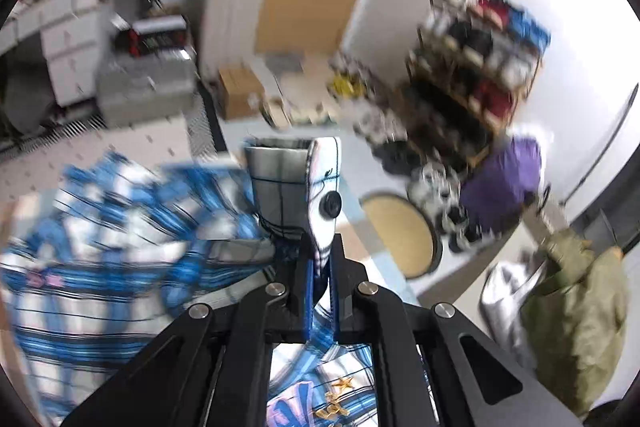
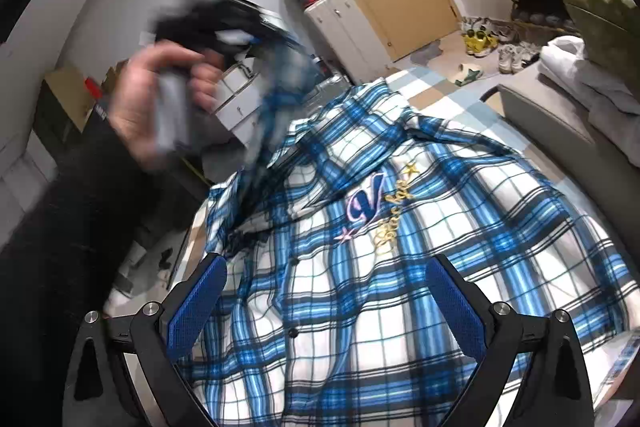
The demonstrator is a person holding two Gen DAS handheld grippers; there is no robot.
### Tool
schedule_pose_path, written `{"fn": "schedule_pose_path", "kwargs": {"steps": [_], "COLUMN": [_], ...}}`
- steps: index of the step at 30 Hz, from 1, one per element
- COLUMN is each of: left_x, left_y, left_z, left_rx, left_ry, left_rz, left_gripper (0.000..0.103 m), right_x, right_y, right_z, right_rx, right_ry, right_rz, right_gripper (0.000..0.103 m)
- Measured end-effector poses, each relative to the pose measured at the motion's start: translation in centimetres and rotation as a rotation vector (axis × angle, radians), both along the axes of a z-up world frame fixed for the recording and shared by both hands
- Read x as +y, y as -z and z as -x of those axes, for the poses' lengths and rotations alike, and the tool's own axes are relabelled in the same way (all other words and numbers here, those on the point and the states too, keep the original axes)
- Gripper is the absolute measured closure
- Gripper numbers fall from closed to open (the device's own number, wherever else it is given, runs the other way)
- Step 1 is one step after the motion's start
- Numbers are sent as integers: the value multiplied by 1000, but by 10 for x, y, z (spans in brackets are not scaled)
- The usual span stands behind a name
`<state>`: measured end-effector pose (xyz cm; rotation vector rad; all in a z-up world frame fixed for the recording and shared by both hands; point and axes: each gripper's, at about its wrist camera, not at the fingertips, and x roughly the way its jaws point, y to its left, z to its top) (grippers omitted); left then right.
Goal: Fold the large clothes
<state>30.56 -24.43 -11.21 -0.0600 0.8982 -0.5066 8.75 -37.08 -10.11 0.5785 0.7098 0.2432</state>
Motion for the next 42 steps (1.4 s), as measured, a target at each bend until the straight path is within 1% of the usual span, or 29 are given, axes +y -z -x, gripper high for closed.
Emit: {"fn": "schedule_pose_path", "kwargs": {"steps": [2,3,5,6,7,8,9,10,11,13,14,15,17,18,19,20,22,24,25,26,27,28,30,32,34,38,39,40,42], "left_x": [-16,-18,-17,-24,-24,-34,-32,-28,-20,9,16,35,69,95,105,137,177,208,225,232,255,260,285,295,297,285,284,281,269], "left_y": [31,39,66,69,75,66,60,54,44,19,10,0,-15,-22,-23,-27,-21,-13,-9,-6,-1,3,20,38,54,75,75,72,68], "left_z": [-6,-6,-9,-9,-9,-6,-1,3,12,37,39,51,74,89,90,110,137,159,172,179,196,202,225,238,248,255,256,258,258], "left_rx": [34,53,139,179,242,276,306,310,289,250,243,227,204,176,160,137,118,100,109,122,150,167,228,281,329,383,383,354,336], "left_ry": [14,24,43,45,61,76,100,117,129,157,156,147,135,104,78,34,-39,-107,-148,-182,-229,-250,-313,-315,-313,-291,-288,-283,-267], "left_rz": [-45,-51,-51,-55,-37,-23,0,11,26,71,78,90,62,33,12,-19,-104,-151,-180,-186,-155,-138,-145,-121,-124,-98,-100,-118,-155], "left_gripper": [101,101,101,94,87,82,64,52,48,28,27,27,27,27,27,27,27,27,27,27,27,27,27,27,27,27,27,27,27], "right_x": [-6,-7,-6,-4,-3,-1,0,0,1,4,6,8,10,10,10,10,8,3,1,-1,-4,-9,-21,-37,-52,-79,-84,-86,-90], "right_y": [0,0,1,1,1,1,1,1,1,2,2,2,1,1,2,3,5,7,9,10,12,13,13,9,7,12,18,22,35], "right_z": [-2,-3,-5,-6,-7,-7,-7,-6,-7,-7,-6,-6,-5,-5,-4,-4,-4,-4,-5,-6,-7,-8,-9,-7,-5,-1,-1,-1,0], "right_rx": [2,2,5,5,5,7,7,7,8,11,10,9,7,6,7,13,24,39,44,55,71,89,112,138,165,244,270,287,336], "right_ry": [4,-2,-16,-26,-33,-40,-42,-43,-45,-48,-49,-51,-51,-48,-45,-40,-32,-17,-12,-6,1,4,-3,6,-4,-22,-44,-58,-106], "right_rz": [-28,-37,-43,-44,-43,-36,-34,-35,-35,-26,-16,-5,15,20,24,29,28,21,19,22,25,23,33,105,176,379,418,443,494], "right_gripper": [2,2,2,2,2,2,2,2,2,2,2,2,2,2,2,2,2,2,2,2,2,2,2,2,2,2,2,2,4]}}
